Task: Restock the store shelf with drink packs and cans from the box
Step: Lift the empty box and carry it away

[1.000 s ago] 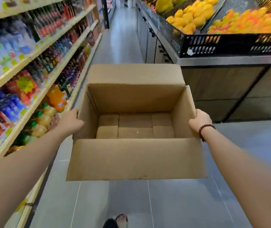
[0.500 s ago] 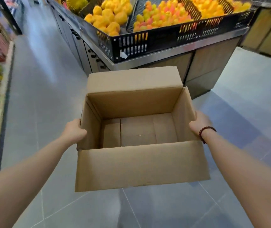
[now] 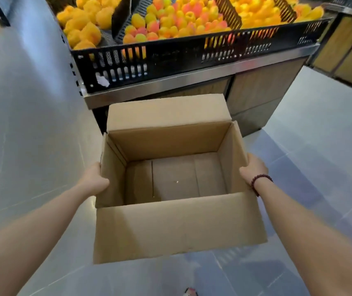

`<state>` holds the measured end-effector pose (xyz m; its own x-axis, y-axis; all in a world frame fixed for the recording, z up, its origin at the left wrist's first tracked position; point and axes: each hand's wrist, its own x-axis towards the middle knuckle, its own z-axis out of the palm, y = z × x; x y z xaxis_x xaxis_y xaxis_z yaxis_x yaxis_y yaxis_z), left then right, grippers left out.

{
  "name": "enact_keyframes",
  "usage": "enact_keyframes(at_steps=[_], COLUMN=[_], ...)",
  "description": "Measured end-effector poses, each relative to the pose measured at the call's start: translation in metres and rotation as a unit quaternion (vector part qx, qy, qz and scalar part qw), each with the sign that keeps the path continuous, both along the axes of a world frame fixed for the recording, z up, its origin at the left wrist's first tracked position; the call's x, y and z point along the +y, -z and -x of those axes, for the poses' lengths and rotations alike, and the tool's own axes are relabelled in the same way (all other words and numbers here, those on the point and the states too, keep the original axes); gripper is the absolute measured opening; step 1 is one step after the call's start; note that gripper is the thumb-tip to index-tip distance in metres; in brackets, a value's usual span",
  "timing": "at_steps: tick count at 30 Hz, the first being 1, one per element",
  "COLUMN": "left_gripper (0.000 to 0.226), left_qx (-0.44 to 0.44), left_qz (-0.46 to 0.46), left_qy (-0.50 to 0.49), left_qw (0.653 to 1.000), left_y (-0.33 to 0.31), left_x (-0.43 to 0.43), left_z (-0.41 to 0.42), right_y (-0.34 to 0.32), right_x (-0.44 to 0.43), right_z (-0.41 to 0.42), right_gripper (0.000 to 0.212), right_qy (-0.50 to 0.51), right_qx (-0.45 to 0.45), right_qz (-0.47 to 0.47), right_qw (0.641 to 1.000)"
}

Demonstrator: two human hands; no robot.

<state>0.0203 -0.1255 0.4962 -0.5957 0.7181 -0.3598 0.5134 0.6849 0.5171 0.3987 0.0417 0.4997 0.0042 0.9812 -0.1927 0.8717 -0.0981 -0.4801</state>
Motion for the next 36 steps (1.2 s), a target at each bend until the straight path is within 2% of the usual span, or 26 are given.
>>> enact_keyframes(at_steps=[5, 12, 21, 25, 31, 36], left_gripper=[0.024, 0.026, 0.035, 0.039, 0.031, 0.034], left_qx=[0.002, -0.014, -0.028, 0.001, -0.009, -0.020], left_qz=[0.021, 0.039, 0.079, 0.096, 0.085, 0.098], left_qy=[-0.024, -0.082, -0.135, -0.158, -0.195, -0.220], left_qw=[0.999, 0.996, 0.987, 0.983, 0.977, 0.970], left_y=[0.019, 0.087, 0.190, 0.225, 0.309, 0.411], left_x=[0.054, 0.126, 0.211, 0.229, 0.253, 0.268], left_z=[-0.025, -0.027, -0.030, -0.036, -0.052, -0.066], right_y=[0.018, 0.068, 0.179, 0.220, 0.305, 0.406], right_x=[0.079, 0.188, 0.306, 0.334, 0.375, 0.398], right_z=[-0.010, 0.014, 0.040, 0.049, 0.054, 0.058], right_gripper=[0.019, 0.014, 0.016, 0.036, 0.030, 0.031], right_qy=[-0.029, -0.088, -0.105, -0.123, -0.157, -0.166], right_qx=[0.001, -0.023, -0.030, -0.026, -0.019, -0.032], right_qz=[0.013, 0.043, 0.099, 0.119, 0.128, 0.142], right_qw=[0.999, 0.995, 0.989, 0.985, 0.979, 0.975])
